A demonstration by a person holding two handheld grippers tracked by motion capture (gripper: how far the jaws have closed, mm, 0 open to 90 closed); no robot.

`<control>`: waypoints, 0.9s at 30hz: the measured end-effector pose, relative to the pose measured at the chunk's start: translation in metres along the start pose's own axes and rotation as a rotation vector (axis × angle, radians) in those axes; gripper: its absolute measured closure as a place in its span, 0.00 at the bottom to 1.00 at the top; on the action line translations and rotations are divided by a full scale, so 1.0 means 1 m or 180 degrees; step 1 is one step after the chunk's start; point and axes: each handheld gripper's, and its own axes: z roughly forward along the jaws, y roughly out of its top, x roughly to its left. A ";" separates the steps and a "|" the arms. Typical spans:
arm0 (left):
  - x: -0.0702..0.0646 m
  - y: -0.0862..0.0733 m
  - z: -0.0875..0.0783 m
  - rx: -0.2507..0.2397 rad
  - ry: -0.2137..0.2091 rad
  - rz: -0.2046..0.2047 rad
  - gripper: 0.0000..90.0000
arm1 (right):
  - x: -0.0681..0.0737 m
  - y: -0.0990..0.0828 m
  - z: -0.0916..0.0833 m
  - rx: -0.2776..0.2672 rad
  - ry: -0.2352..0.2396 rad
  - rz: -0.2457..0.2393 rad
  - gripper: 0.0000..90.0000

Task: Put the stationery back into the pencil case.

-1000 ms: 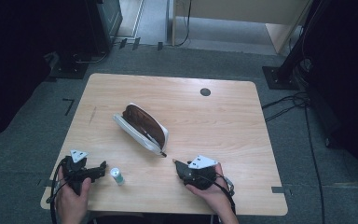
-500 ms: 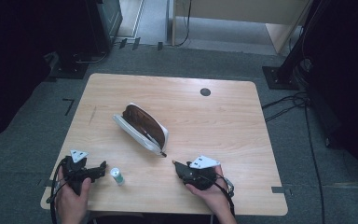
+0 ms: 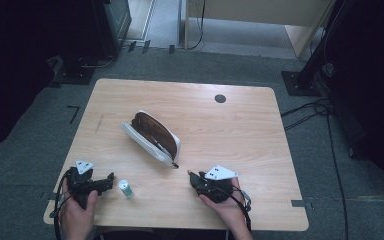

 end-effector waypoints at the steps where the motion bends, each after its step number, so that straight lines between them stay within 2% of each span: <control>1: 0.000 0.000 0.000 -0.0001 0.0000 -0.0001 0.00 | 0.004 0.004 0.000 -0.0048 0.0041 -0.0013 0.58; 4: 0.000 0.000 0.000 0.0000 0.0000 0.0000 0.00 | 0.018 0.015 0.003 -0.0144 0.0144 -0.0072 0.58; 9: 0.000 0.000 0.000 -0.0001 -0.0001 -0.0001 0.00 | 0.048 0.032 0.018 -0.0256 0.0433 -0.0182 0.57; 16: 0.000 0.000 0.000 0.0000 -0.0003 -0.0001 0.00 | 0.086 0.048 0.043 -0.0299 0.0766 -0.0317 0.57; 20: 0.000 0.000 0.000 0.0000 -0.0003 -0.0001 0.00 | 0.102 0.053 0.054 -0.0291 0.0893 -0.0367 0.58; 27: 0.000 0.000 0.000 0.0003 -0.0002 0.0003 0.00 | 0.123 0.061 0.068 -0.0347 0.1059 -0.0418 0.58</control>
